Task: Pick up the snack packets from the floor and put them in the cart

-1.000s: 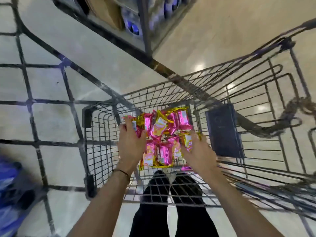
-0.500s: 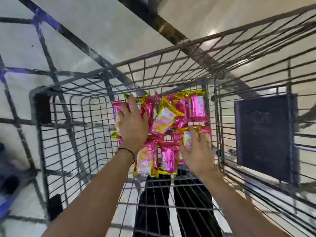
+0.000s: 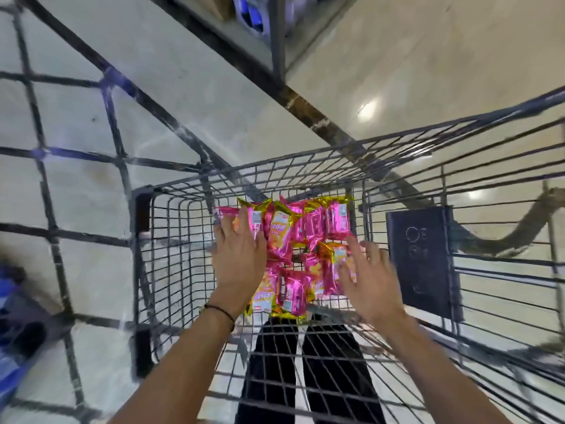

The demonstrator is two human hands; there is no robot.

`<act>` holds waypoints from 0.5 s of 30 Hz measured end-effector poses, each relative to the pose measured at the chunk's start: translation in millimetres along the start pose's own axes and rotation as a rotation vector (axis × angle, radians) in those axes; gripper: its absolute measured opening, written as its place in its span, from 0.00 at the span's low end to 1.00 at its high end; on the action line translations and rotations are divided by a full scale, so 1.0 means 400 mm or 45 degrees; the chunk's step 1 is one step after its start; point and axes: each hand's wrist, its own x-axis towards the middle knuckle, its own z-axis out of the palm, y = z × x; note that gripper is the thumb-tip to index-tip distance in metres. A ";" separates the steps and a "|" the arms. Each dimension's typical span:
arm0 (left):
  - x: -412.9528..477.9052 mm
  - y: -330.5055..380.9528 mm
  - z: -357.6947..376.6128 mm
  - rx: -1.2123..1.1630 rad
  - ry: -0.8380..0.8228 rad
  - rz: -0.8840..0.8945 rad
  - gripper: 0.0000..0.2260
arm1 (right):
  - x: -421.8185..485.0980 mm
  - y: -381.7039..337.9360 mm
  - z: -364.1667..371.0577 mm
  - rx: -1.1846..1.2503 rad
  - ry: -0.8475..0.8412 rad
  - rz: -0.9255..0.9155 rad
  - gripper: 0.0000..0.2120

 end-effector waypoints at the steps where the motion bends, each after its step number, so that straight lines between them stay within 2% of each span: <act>1: -0.022 0.007 -0.038 -0.017 0.029 0.019 0.25 | -0.015 -0.014 -0.037 -0.014 0.044 -0.045 0.27; 4: -0.098 0.020 -0.160 -0.062 0.167 0.101 0.24 | -0.075 -0.062 -0.151 -0.061 0.182 -0.186 0.25; 7: -0.187 0.029 -0.276 -0.027 0.213 0.184 0.27 | -0.156 -0.116 -0.264 -0.180 0.249 -0.366 0.24; 10: -0.282 0.019 -0.366 0.017 0.267 0.274 0.25 | -0.246 -0.154 -0.347 -0.328 0.336 -0.532 0.20; 15: -0.454 0.011 -0.470 0.075 0.372 0.229 0.24 | -0.369 -0.171 -0.439 -0.396 0.411 -0.650 0.23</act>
